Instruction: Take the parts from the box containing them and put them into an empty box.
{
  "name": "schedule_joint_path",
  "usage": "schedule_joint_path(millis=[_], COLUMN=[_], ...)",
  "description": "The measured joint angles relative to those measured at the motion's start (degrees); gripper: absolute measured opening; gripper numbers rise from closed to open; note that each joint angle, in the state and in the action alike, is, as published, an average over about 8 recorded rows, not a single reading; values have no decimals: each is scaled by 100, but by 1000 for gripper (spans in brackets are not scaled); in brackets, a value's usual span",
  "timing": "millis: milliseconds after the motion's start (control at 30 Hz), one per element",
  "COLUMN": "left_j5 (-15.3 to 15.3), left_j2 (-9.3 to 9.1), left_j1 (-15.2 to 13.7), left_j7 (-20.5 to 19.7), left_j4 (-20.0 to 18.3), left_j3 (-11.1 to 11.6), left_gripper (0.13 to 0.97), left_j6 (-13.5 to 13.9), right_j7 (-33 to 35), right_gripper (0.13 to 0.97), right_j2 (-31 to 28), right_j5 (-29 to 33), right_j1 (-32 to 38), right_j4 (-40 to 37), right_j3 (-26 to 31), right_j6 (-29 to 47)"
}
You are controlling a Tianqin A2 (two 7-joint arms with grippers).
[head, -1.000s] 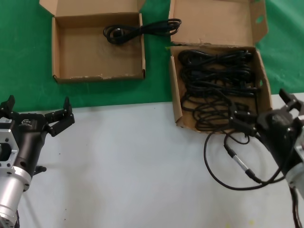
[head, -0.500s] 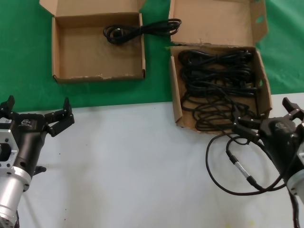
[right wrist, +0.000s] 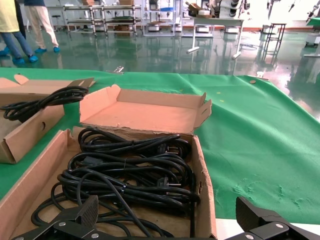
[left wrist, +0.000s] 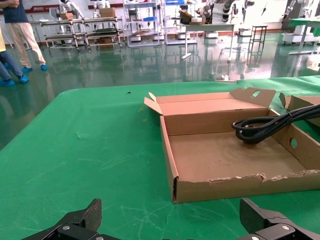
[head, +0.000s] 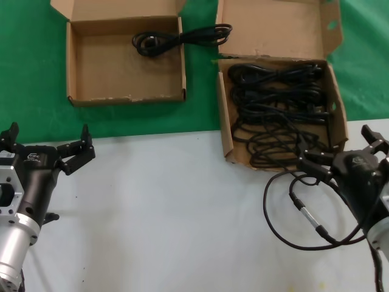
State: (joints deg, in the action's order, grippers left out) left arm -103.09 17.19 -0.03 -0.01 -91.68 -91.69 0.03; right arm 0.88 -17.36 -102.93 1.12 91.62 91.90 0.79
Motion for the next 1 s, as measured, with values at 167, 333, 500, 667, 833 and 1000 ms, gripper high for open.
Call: schedule_joint_path(millis=[167,333,500,667,833,1000], left_j5=[0,0,0,0,0,0], left_j2=[0,0,0,0,0,0], left_j1=[0,0,0,0,0,0], left_j7=[0,0,0,0,0,0], left_j4=[0,0,0,0,0,0], left_j3=[0,0,0,0,0,0], left_gripper=[966,966,966,966,966,966], left_j6=[0,0,0,0,0,0], right_j7=[0,0,0,0,0,0], right_gripper=[966,966,966,966,966,966], right_j2=[0,0,0,0,0,0], right_j5=[0,0,0,0,0,0], right_j1=[0,0,0,0,0,0], right_j4=[0,0,0,0,0,0], right_j3=[0,0,0,0,0,0], right_j6=[0,0,0,0,0,0])
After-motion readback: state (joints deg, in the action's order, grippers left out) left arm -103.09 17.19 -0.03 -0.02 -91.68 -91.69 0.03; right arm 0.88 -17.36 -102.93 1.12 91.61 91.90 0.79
